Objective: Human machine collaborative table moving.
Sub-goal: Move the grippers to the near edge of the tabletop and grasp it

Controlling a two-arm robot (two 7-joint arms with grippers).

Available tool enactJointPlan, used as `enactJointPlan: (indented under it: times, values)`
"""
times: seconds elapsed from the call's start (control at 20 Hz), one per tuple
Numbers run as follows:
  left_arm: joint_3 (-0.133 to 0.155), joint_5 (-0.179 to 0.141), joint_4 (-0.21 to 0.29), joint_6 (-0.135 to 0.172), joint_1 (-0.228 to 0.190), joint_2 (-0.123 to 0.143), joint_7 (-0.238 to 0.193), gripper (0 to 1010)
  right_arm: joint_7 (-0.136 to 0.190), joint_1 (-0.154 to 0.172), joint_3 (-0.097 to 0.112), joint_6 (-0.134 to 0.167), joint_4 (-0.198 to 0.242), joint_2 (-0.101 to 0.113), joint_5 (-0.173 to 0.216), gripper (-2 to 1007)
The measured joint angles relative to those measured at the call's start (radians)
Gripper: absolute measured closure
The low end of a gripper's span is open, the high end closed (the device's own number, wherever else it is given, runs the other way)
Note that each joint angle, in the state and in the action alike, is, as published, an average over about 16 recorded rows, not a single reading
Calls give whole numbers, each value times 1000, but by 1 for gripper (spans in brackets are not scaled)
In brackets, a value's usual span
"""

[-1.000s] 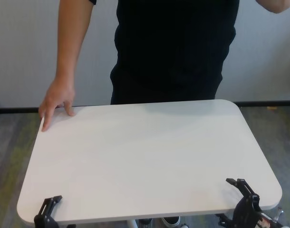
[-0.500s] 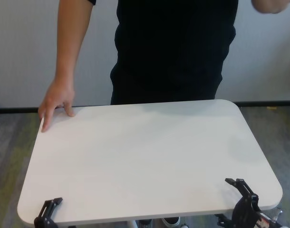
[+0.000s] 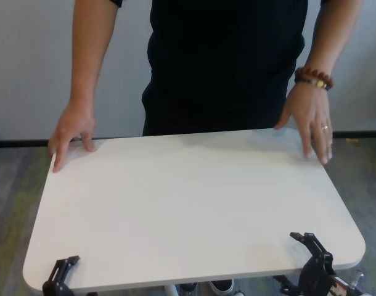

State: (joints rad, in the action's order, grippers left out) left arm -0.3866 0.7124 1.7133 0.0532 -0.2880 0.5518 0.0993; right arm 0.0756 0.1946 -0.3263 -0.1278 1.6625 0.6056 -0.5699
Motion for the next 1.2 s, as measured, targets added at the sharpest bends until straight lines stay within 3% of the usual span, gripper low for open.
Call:
enactJointPlan:
  times: [0.6, 1.2]
  values:
    - [9, -5, -7, -35, -4, -5, 0, 10, -7, 11, 27, -43, -3, -21, 36, 5]
    - [9, -3, -5, -22, -3, -5, 1, 10, -5, 10, 24, -37, -2, -19, 33, 4]
